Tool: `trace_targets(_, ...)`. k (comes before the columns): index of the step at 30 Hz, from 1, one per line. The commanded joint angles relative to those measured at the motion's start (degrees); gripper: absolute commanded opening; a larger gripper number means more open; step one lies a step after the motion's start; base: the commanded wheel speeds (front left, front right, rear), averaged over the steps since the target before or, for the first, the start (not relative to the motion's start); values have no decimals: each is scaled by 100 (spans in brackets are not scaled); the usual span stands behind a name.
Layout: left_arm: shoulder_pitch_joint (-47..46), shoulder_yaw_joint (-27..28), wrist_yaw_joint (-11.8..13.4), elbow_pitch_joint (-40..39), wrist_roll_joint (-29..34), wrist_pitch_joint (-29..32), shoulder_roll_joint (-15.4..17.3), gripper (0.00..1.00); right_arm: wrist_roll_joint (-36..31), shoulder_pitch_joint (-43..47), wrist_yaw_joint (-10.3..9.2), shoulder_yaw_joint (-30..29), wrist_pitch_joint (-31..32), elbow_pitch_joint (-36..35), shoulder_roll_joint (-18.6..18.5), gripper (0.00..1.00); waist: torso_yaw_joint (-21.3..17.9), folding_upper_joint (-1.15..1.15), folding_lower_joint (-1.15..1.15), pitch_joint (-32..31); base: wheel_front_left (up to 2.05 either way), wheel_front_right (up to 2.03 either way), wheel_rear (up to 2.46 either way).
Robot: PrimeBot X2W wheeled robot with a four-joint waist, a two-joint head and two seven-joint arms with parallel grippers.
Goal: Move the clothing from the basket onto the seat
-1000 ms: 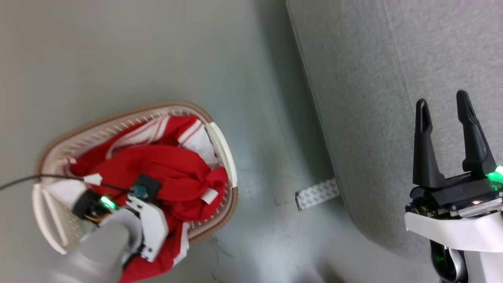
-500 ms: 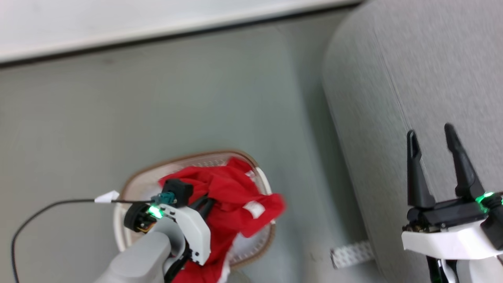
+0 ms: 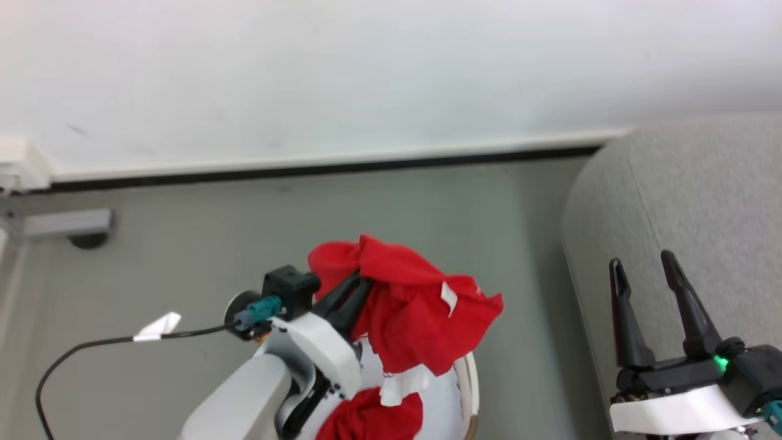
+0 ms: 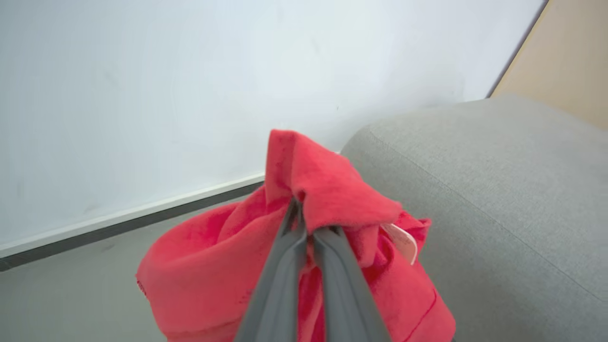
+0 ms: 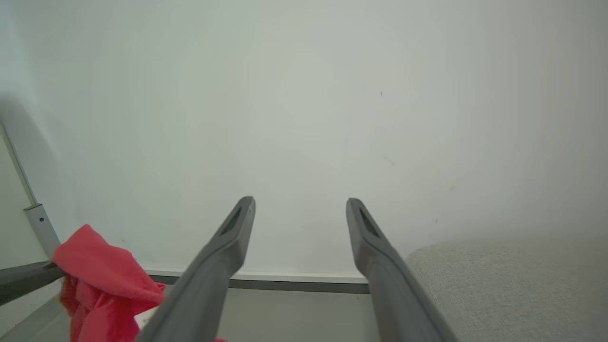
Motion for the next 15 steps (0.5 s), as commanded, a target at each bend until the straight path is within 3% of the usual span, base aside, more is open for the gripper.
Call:
trace_targets(1,86,138,8,-183,115,-12,-19,0,34,100,-12,22,3,33,-18,100,195,0,1,-284,0,0,0)
trace_targets(15,-85,1208,39,-1340,402,-11,-305,0,262,335,-12,684,2,407,-18,100,294,0,1,-813,0,0,0)
